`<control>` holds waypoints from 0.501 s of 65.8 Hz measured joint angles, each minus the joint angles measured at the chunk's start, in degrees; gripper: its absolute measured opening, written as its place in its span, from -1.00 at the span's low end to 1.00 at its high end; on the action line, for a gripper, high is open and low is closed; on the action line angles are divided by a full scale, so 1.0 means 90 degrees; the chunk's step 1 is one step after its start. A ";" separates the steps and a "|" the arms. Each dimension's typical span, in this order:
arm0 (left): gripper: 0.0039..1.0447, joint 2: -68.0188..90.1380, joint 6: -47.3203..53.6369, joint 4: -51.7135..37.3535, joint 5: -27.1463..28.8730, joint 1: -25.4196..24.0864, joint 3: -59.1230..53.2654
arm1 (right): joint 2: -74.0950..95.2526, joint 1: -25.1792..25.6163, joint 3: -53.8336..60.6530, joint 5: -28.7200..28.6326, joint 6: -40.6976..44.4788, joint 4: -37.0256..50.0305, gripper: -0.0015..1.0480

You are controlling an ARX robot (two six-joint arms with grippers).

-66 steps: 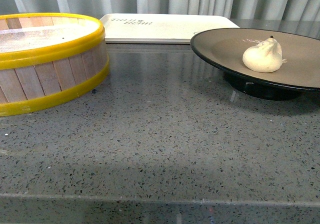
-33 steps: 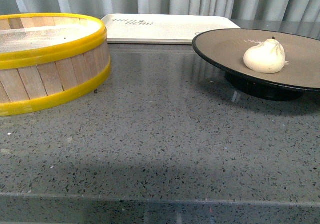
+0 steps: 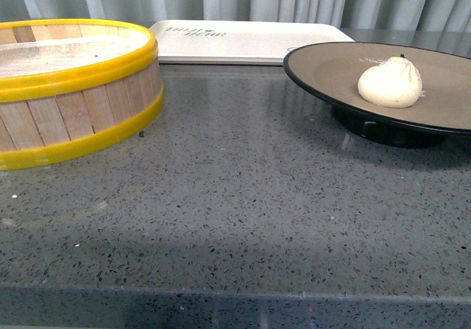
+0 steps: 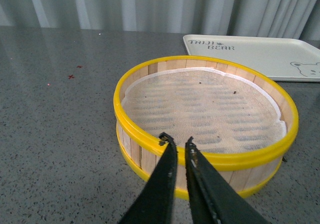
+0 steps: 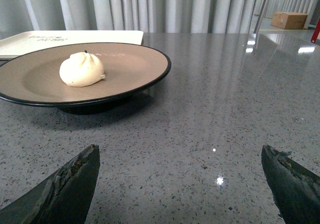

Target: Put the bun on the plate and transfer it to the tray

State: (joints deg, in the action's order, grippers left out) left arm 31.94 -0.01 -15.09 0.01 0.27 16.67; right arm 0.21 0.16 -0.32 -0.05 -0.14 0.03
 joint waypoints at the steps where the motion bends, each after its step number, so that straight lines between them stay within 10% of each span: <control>1: -0.93 -0.0056 -0.0010 -0.0022 0.0000 0.0000 -0.0068 | 0.0000 0.0000 0.0000 0.0000 0.0002 0.0000 0.84; 33: -0.93 -0.1168 -0.0012 -0.0046 0.0000 -0.0015 -0.1175 | 0.0000 0.0000 0.0000 0.0000 0.0000 0.0000 0.84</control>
State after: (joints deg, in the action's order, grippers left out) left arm 21.43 -0.12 -15.51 0.01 0.14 6.09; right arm 0.21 0.16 -0.32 -0.05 -0.14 0.03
